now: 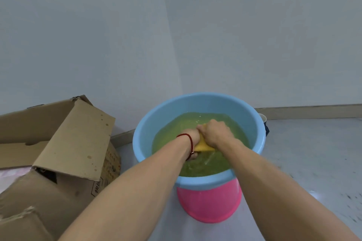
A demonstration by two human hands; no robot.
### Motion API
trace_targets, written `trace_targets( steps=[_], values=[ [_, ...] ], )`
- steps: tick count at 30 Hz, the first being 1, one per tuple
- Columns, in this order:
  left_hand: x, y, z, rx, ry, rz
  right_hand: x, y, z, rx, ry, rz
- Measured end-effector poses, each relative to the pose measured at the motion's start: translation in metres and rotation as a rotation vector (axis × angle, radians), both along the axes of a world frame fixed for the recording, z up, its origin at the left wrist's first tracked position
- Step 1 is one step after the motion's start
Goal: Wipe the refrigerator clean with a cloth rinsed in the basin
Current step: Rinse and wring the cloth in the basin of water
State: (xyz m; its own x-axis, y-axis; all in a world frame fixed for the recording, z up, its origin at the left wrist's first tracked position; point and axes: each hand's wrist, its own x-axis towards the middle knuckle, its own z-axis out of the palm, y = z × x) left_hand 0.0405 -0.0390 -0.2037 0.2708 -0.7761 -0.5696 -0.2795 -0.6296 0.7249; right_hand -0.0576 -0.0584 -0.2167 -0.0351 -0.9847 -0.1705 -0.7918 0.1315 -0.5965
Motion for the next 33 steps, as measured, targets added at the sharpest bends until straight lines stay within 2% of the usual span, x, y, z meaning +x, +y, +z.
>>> trace_targets(
  steps=[4,8,11,14,16,19,21,24,27,30,33],
  values=[
    [0.026,-0.001,0.008,-0.051,0.121,-0.058,-0.011,-0.01,0.014,-0.032,0.114,0.112],
    [0.049,-0.004,0.042,-0.218,0.187,-0.104,-0.041,-0.021,0.025,0.022,0.139,0.149],
    [0.044,-0.004,0.073,-0.39,0.161,-0.223,-0.056,-0.013,0.045,-0.085,0.013,0.316],
    [0.03,-0.004,0.103,-0.492,0.139,-0.306,-0.039,0.013,0.062,-0.007,-0.279,0.499],
    [0.03,-0.002,0.122,-0.462,0.185,-0.347,-0.025,0.022,0.059,-0.045,-0.446,0.492],
    [0.047,0.007,0.14,-0.307,0.326,-0.423,-0.019,0.018,0.063,-0.151,-0.695,0.371],
    [0.063,0.012,0.133,-0.295,0.309,-0.383,-0.022,0.014,0.073,-0.179,-0.644,0.328],
    [0.075,0.021,0.107,-0.325,0.136,-0.325,-0.025,0.012,0.082,-0.165,-0.516,0.3],
    [0.077,0.031,0.079,-0.17,0.122,-0.456,-0.027,0.013,0.089,-0.092,-0.488,0.32],
    [0.063,0.037,0.059,-0.092,0.077,-0.686,-0.029,0.015,0.093,0.0,-0.652,0.316],
    [0.044,0.032,0.04,-0.195,0.103,-0.634,-0.032,0.02,0.093,0.154,-0.903,0.348]
  ],
)
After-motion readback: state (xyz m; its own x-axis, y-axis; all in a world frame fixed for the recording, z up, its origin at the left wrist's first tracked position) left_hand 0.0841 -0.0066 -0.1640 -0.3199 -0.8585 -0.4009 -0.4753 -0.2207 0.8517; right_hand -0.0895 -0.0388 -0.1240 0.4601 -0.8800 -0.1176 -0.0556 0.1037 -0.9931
